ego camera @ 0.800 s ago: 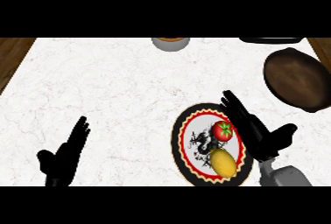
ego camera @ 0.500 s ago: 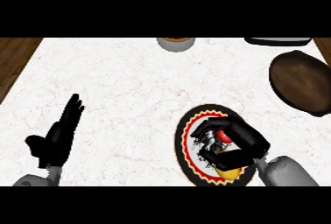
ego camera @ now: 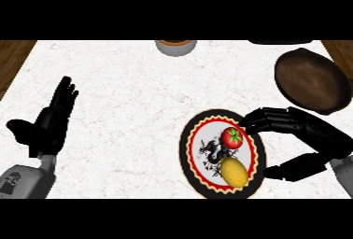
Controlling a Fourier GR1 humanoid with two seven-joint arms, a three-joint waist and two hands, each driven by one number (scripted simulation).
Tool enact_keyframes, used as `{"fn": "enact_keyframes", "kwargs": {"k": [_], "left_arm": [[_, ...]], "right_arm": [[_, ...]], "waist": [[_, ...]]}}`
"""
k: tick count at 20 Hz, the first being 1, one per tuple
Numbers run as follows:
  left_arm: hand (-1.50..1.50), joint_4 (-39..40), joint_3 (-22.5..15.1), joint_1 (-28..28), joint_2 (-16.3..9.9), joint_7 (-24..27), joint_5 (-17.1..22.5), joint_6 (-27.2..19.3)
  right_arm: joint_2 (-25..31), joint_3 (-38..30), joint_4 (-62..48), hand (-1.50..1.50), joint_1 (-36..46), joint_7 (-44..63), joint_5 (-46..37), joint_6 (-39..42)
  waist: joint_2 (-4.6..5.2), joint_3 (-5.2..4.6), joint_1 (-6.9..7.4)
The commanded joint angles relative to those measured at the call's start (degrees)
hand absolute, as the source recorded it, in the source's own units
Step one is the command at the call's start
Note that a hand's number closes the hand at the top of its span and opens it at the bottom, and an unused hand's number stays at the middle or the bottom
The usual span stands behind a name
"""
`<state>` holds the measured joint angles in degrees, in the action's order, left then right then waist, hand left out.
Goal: Pick the lemon from the plate and place it in the pan
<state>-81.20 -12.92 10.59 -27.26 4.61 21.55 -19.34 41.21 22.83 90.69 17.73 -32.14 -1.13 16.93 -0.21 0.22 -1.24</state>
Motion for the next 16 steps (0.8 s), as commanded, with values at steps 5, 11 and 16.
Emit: {"fn": "enact_keyframes", "kwargs": {"k": [5,11,16], "left_arm": [[0.0,1.24,1.21,3.75,-1.19,-3.66,-0.35,1.49],[0.0,2.07,2.21,2.41,-0.52,-1.74,-1.14,3.0],[0.0,2.27,3.97,3.97,0.04,-2.89,-1.59,4.16]], "right_arm": [[16.73,-6.46,8.52,-1.5,0.17,-6.46,-8.87,4.26],[20.93,-8.84,18.39,-1.5,5.29,7.97,-7.82,13.08],[14.42,-7.7,29.42,-1.5,6.05,20.15,-9.14,12.24]], "waist": [[-0.1,-0.28,-0.41],[-0.01,-0.33,0.77],[0.07,-0.29,1.19]]}}
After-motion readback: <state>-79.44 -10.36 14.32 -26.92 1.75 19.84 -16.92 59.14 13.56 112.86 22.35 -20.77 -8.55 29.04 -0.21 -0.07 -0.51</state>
